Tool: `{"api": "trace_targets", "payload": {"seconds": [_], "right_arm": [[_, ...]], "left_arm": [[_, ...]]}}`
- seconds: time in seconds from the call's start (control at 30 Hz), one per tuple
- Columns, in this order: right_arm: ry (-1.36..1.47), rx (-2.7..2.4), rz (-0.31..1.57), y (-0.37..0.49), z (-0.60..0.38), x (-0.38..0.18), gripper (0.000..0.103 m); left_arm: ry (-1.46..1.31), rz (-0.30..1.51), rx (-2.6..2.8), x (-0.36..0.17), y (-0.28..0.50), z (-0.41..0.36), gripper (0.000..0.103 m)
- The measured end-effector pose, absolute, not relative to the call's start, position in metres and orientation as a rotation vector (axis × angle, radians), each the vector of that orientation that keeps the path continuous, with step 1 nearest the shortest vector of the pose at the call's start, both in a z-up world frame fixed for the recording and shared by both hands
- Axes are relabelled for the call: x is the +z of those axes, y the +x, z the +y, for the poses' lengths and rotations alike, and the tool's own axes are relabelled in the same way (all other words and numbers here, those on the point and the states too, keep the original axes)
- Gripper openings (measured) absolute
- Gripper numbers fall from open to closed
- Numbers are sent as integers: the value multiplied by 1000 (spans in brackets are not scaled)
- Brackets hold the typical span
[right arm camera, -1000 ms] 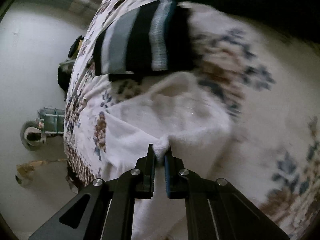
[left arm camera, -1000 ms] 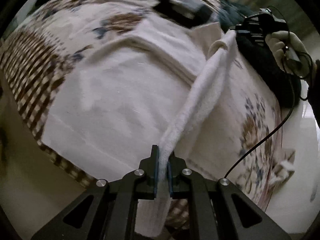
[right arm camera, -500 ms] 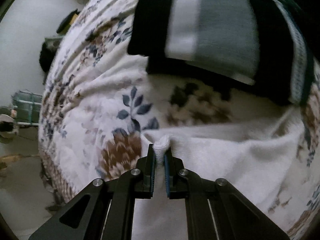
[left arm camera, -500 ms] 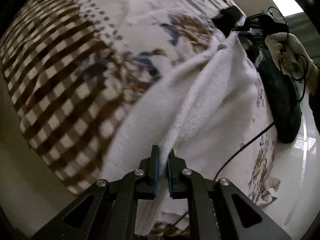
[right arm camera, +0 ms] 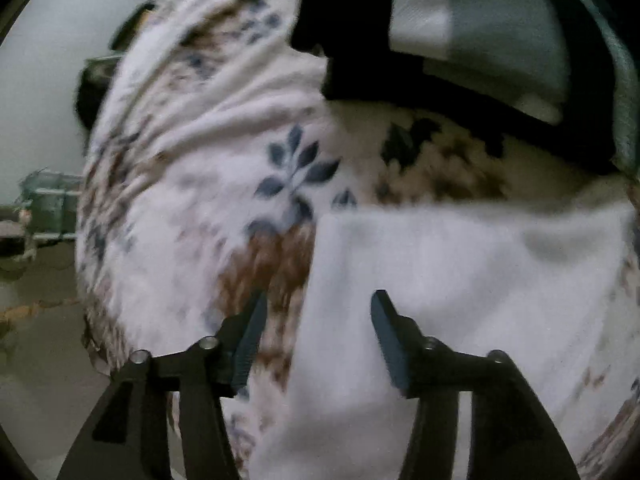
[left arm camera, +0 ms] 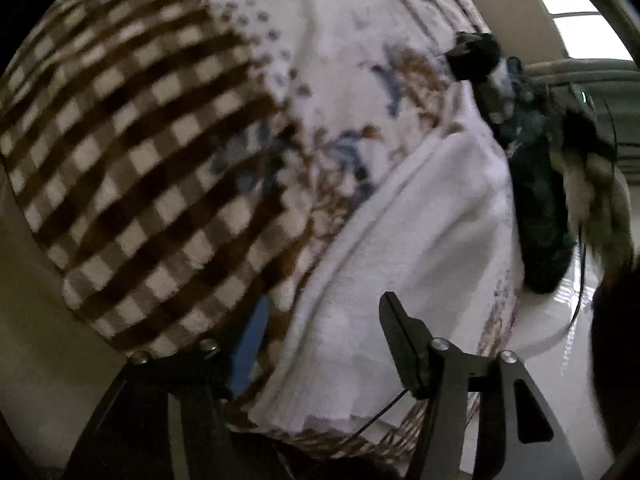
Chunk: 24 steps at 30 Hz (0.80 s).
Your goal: Fold small clothes
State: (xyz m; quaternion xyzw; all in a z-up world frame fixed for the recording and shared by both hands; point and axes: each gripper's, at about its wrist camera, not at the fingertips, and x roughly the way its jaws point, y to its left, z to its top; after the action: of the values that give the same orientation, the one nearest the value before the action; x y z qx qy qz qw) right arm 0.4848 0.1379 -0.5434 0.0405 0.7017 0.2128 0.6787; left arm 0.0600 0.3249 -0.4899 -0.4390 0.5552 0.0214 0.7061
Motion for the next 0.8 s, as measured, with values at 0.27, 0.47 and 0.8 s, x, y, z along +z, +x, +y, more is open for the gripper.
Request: {"api": "trace_targets", "payload": {"seconds": [0.27,0.47,0.8], "right_arm": [[282,299,1785,286,10,-568,59],[528,194,1928,157,-42,-640,59],[489,113,1665,87,-42,-599,6]], "left_arm": [[-782,1381,3,-502,67,281,58],[-609,1397,65,-514,65,261,7],[-559,1352,32,-468,52,262,6]]}}
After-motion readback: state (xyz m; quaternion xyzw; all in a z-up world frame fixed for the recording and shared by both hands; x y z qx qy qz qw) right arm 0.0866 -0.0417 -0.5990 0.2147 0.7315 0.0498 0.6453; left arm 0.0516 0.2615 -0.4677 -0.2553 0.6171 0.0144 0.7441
